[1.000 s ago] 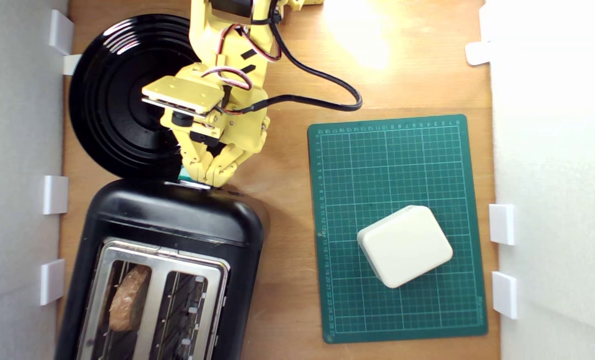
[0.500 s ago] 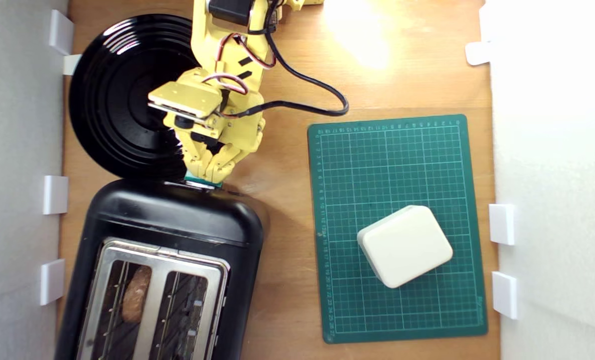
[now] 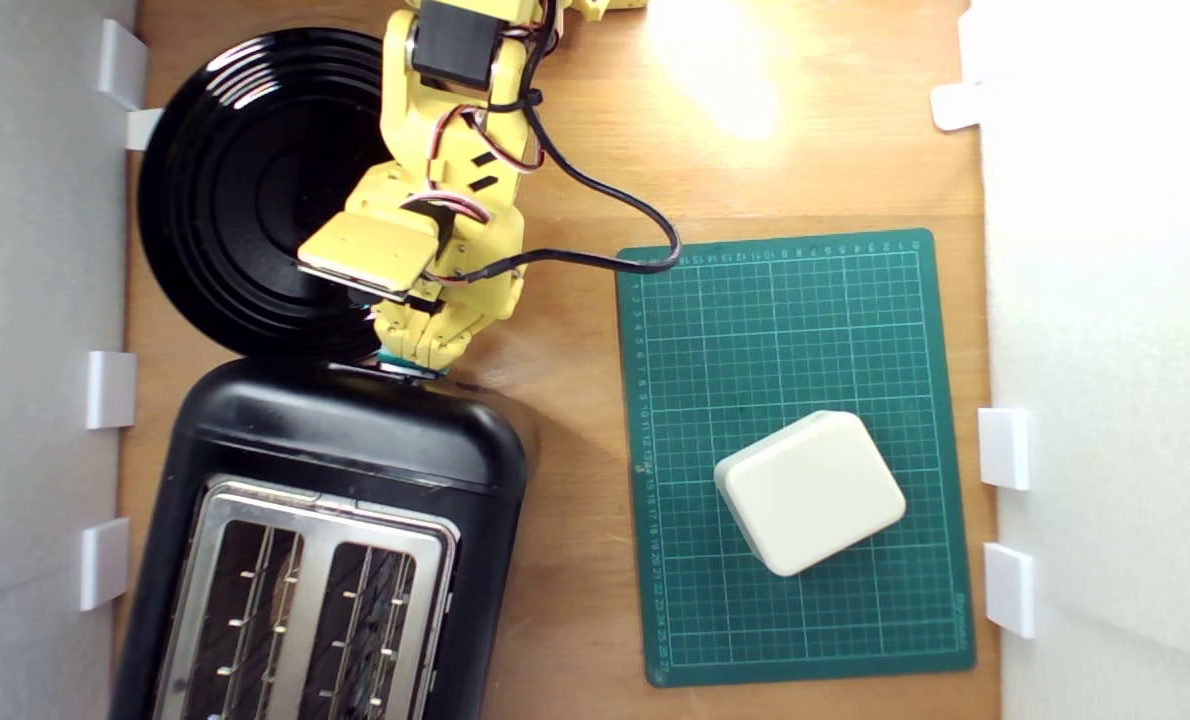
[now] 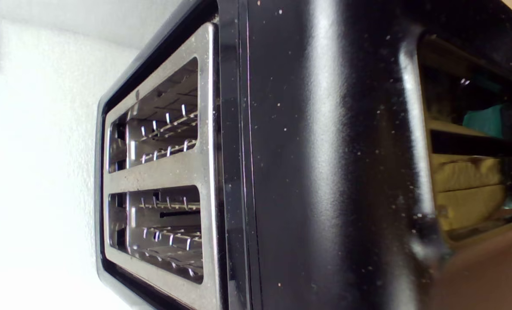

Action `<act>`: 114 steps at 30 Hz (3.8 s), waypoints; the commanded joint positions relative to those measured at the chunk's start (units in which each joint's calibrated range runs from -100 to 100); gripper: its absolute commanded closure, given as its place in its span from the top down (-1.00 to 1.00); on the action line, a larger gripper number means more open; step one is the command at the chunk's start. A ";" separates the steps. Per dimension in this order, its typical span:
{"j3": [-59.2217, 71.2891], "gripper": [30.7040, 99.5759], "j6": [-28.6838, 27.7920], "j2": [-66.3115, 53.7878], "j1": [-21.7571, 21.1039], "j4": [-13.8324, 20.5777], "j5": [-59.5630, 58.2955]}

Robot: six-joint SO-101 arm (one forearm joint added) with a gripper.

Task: Start toaster

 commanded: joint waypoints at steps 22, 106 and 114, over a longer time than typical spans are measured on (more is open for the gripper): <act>0.50 -0.98 -4.51 19.71 1.30 5.09 0.44; 5.41 -0.98 -19.82 -55.07 -13.06 -12.64 26.22; 24.76 -0.98 -19.77 -68.72 -13.30 -14.42 21.68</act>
